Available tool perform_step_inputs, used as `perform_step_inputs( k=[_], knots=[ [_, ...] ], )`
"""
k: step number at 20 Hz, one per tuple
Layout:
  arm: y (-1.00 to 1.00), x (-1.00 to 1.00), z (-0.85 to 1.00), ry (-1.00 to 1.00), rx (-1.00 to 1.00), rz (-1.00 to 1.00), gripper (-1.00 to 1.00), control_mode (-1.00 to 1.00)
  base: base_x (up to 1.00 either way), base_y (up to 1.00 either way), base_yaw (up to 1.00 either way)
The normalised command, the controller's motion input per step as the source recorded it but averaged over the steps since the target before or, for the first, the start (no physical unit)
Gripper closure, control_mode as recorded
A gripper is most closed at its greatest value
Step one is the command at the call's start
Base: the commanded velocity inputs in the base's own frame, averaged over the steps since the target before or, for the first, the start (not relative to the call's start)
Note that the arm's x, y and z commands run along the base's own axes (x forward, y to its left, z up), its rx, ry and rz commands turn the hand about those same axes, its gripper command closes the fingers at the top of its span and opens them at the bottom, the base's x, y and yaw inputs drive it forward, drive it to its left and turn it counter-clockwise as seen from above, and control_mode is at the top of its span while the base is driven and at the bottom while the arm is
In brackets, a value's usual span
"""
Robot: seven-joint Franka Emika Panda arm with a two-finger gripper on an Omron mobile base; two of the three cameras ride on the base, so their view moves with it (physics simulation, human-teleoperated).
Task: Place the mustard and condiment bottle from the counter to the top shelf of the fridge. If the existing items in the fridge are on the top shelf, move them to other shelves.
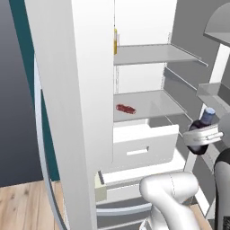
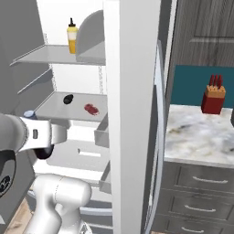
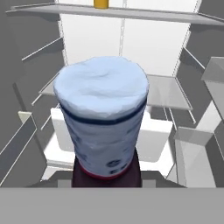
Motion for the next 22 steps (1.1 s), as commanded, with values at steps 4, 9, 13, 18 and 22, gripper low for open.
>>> perform_step_inputs(
  k=[4,9,13,18,22],
  knots=[
    [0.00,0.00,0.00,0.00,0.00,0.00,1.00,1.00,0.57,0.26,0.00],
    [0.00,0.00,0.00,0.00,0.00,0.00,1.00,1.00,0.81,0.07,-0.02],
    [0.06,0.37,0.31,0.00,0.00,-0.05,1.00,-1.00,0.44,0.11,-0.03],
    [0.03,0.57,0.91,-0.08,0.00,-0.12,1.00,-1.00,0.00,0.00,0.00],
    [0.00,0.60,0.85,-0.13,0.00,-0.09,1.00,-1.00,0.00,0.00,0.00]
  ],
)
